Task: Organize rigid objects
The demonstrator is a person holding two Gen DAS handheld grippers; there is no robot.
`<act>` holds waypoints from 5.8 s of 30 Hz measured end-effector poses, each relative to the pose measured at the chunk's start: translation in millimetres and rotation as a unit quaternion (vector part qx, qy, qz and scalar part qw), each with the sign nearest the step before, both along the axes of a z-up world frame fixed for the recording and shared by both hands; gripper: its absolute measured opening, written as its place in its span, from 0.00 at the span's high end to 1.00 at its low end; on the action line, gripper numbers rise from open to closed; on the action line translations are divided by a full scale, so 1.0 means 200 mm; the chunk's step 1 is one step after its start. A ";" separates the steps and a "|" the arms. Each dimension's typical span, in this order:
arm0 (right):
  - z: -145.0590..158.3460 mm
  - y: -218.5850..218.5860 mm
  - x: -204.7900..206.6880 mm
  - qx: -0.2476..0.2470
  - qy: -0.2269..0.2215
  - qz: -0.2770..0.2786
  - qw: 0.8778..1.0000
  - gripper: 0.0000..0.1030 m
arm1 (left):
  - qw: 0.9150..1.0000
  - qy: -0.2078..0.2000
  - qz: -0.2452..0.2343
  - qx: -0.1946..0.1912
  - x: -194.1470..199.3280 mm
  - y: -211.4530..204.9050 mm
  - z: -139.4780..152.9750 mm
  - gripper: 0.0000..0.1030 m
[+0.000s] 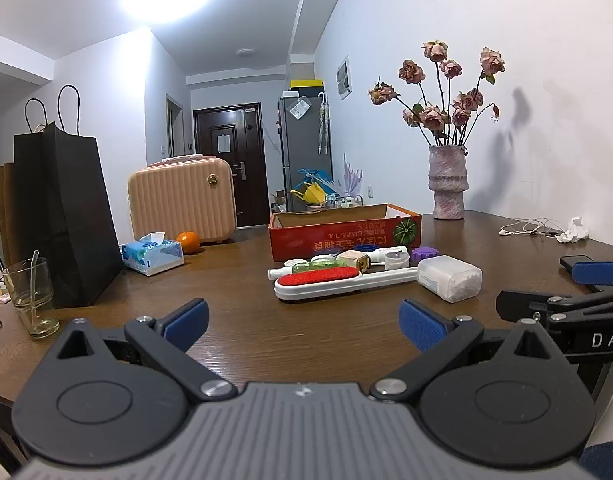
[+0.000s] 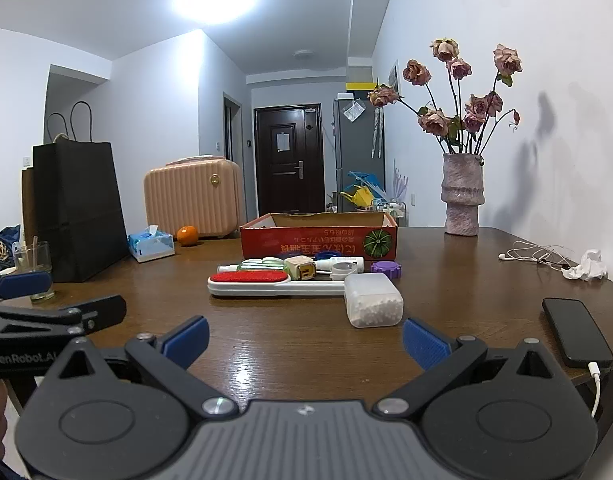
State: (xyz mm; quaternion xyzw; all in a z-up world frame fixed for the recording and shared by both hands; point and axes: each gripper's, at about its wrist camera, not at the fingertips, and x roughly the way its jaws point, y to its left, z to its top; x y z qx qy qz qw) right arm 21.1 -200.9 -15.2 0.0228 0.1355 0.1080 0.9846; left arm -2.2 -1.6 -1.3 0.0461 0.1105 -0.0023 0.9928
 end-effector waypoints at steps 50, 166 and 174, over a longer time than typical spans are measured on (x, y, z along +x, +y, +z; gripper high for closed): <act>-0.02 0.00 0.00 0.002 0.009 0.002 1.000 0.00 | 1.000 -0.001 0.006 0.004 -0.01 -0.01 -0.01 0.00; 0.07 -0.34 3.22 0.143 0.241 0.013 0.960 0.84 | 0.911 0.328 -0.096 -0.233 3.40 -0.33 0.06 0.66; 0.07 -0.33 3.29 0.100 0.198 -0.020 0.975 0.78 | 0.935 0.295 -0.095 -0.172 3.34 -0.28 0.14 0.65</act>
